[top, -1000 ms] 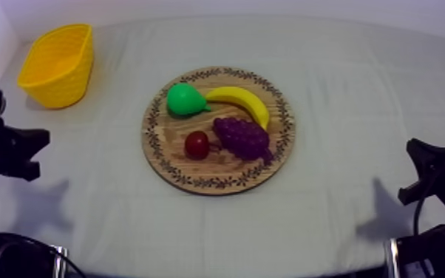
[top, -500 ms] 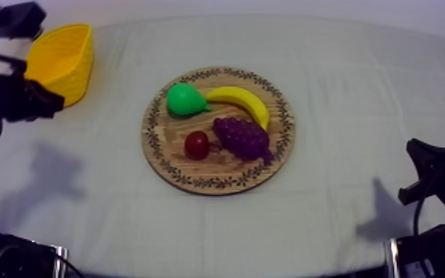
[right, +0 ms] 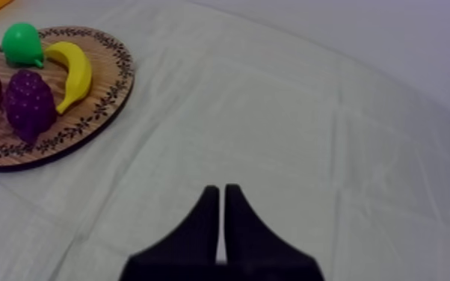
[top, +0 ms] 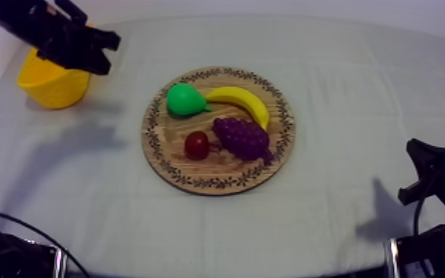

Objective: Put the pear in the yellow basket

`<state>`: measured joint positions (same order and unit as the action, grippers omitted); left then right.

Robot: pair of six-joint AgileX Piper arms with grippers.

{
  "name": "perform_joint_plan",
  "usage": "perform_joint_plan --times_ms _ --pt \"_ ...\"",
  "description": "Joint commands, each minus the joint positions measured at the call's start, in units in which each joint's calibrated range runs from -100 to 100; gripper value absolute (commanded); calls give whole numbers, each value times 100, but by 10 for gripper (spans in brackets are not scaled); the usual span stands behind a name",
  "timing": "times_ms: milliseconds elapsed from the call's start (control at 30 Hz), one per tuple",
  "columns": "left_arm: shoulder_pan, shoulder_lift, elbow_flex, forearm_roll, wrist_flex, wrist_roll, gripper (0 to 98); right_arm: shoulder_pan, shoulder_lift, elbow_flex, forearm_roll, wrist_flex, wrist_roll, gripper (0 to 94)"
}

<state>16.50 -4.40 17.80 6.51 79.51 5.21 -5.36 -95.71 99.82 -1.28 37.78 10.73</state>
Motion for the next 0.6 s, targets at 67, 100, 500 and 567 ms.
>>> perform_joint_plan --times_ms 67,100,500,567 --pt "62 949 -1148 -8 305 111 0 0 -4 -5 -1 4 -1 4" --pt "81 1072 -1335 -13 350 129 0 0 -4 -5 -1 4 -1 4" --pt "279 1906 -2510 -72 599 -619 0 0 -4 -5 -1 4 -1 4" --pt "296 1984 -2599 -91 691 -1068 0 0 -4 -5 -1 4 -1 4"
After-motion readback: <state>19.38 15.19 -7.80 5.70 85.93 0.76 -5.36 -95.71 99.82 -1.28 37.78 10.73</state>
